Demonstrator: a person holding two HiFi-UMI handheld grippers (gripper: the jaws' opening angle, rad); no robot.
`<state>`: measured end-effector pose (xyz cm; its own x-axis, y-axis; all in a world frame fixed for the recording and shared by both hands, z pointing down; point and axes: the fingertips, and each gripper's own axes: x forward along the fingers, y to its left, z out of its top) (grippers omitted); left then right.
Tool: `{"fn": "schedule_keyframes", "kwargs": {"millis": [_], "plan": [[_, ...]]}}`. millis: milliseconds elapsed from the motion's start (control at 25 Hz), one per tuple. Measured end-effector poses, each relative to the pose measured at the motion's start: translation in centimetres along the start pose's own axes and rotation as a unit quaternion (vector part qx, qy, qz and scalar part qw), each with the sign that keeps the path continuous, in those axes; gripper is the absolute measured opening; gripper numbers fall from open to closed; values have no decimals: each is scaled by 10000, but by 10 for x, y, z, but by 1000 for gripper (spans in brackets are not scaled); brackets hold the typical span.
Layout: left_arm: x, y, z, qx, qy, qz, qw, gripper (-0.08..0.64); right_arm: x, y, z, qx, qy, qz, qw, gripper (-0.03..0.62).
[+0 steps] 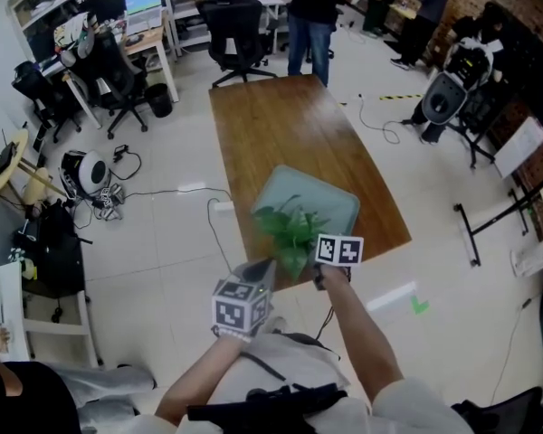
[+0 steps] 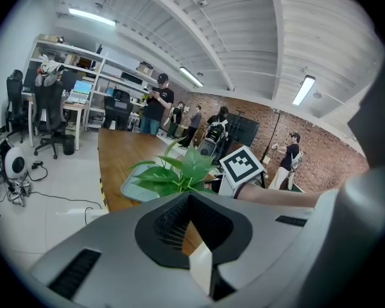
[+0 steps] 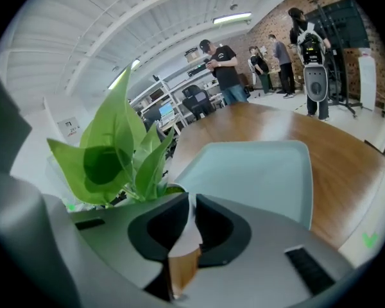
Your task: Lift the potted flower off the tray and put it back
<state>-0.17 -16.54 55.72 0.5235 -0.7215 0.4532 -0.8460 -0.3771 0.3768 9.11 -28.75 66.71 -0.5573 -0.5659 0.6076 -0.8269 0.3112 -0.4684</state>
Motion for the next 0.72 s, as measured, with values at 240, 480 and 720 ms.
{"fn": "schedule_keyframes", "kwargs": {"millis": [240, 480, 720], "plan": [[11, 4, 4, 76, 24, -19, 10000, -5, 6, -18, 38, 75, -232, -182, 9995, 44], [20, 16, 13, 85, -7, 98, 9999, -5, 25, -57, 62, 263, -318, -540, 9977, 44], [26, 37, 19, -7, -84, 322, 9994, -5, 45, -85, 72, 421, -377, -748, 9956, 44]]}}
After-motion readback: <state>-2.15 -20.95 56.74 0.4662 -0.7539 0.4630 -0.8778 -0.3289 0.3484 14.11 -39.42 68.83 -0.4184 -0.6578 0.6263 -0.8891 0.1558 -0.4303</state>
